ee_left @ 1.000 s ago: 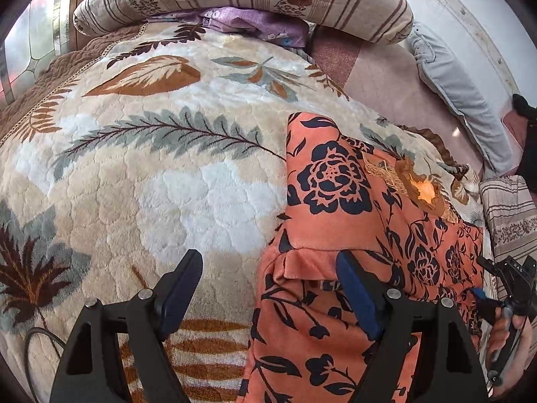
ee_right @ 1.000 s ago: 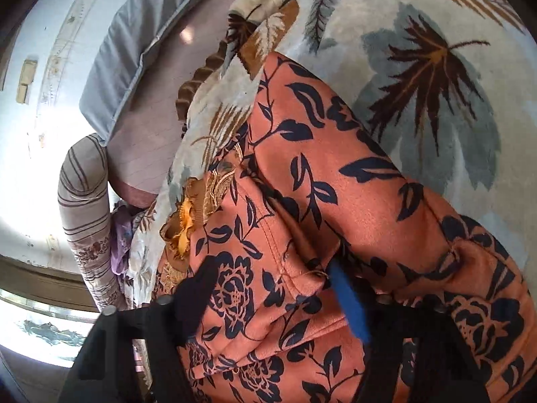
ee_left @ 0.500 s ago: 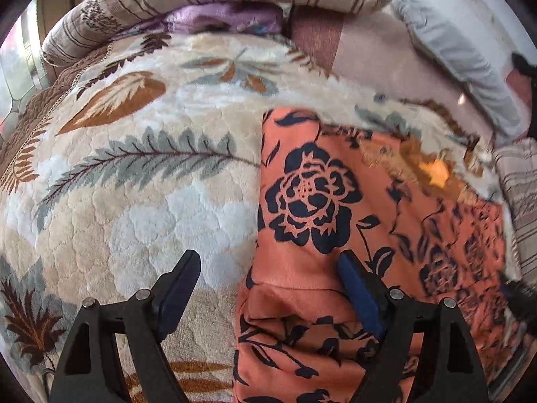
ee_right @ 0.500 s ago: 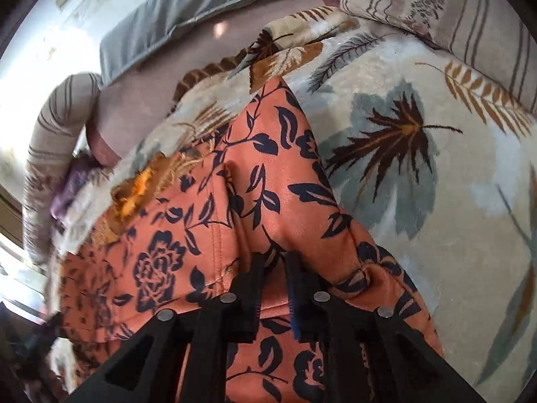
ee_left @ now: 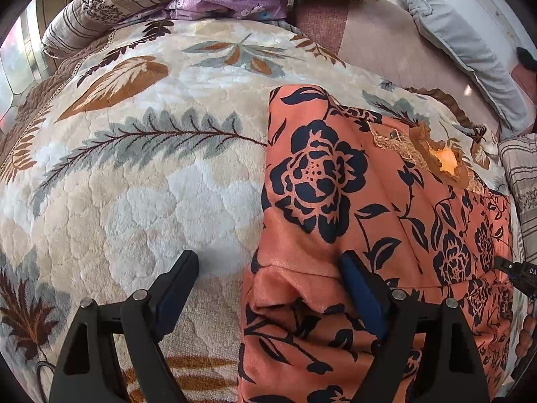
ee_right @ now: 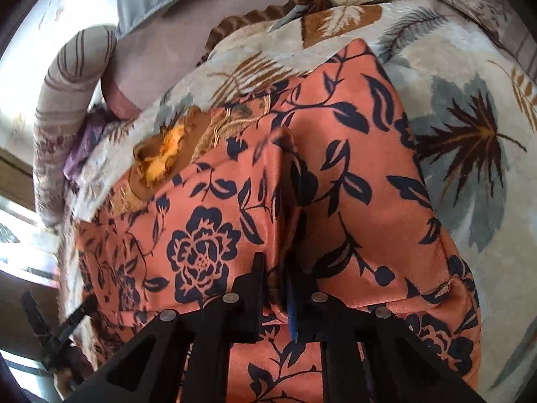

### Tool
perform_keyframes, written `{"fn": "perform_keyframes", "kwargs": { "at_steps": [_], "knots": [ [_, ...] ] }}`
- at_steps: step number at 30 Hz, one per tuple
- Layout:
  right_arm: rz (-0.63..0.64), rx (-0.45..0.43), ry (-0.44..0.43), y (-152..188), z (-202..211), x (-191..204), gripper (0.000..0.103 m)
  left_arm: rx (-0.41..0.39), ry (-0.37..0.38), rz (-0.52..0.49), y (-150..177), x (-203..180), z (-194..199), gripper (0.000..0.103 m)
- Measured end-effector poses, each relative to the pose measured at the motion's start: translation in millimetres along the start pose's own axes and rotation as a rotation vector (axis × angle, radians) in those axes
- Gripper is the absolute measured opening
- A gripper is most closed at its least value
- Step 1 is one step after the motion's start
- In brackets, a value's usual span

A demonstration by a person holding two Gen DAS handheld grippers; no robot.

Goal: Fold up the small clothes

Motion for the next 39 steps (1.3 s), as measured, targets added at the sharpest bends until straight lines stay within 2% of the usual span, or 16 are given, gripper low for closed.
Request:
{"fn": "perform_keyframes", "kwargs": {
  "at_steps": [5,9,11,13,14,19,20,24,26,27,30,32,34,35,36,39],
  "knots": [
    [0.208,-0.208,0.098,-8,52,30,0.008,-0.041,-0.007,0.011,-4,7,22,0.086],
    [0.247,-0.36,0.164,-17,87,21,0.008,-0.13,-0.027,0.03,-22,14,42,0.086],
    [0.221,-0.295,0.168,-11,62,-1,0.013,-0.123,-0.058,0.037,-27,15,34,0.086],
    [0.185,-0.118,0.144,5,21,-21,0.015,0.013,-0.096,-0.035,-14,8,-3,0.086],
    [0.158,-0.12,0.115,7,21,-28,0.018,0.102,-0.121,-0.088,-3,5,-25,0.091],
    [-0.045,-0.282,-0.03,-24,78,-39,0.066,0.015,-0.14,-0.075,-4,14,-16,0.098],
    [-0.058,-0.31,-0.098,-30,90,-30,0.066,0.0,-0.154,-0.077,-4,16,-12,0.097],
    [-0.047,-0.185,-0.417,-29,89,18,0.083,-0.09,-0.194,-0.057,-10,20,0,0.097],
    [-0.054,-0.067,-0.363,-26,39,10,0.088,0.041,-0.201,-0.096,2,19,-31,0.099],
    [-0.097,0.012,-0.288,-24,5,-8,0.085,0.005,-0.184,-0.059,-1,24,-22,0.099],
    [-0.156,-0.064,-0.394,-36,31,-9,0.081,-0.072,-0.125,-0.006,-8,29,7,0.098],
    [-0.116,-0.148,-0.447,-44,55,-2,0.087,-0.111,-0.164,-0.039,-11,29,13,0.098],
    [-0.153,-0.176,-0.372,-56,42,-20,0.1,0.063,-0.158,-0.085,9,24,-26,0.1],
    [-0.19,-0.111,-0.295,-57,15,-39,0.099,0.017,-0.157,-0.055,5,27,-22,0.103],
    [-0.229,-0.091,-0.327,-58,7,-47,0.099,0.028,-0.145,-0.022,3,30,-16,0.102],
    [-0.226,-0.156,-0.398,-50,55,-35,0.099,-0.048,-0.117,0.011,-1,31,15,0.102]
  ]
}}
Point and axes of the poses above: each gripper's, at about its wrist camera, not at the fingertips, and z roughly against the way its jaws point, x to its left, y to its underside, the point moved 10 cm from there along -z, roughly the way its jaws point, and after that the axes turned 14 degrees about -z, right-handed, at the moved point
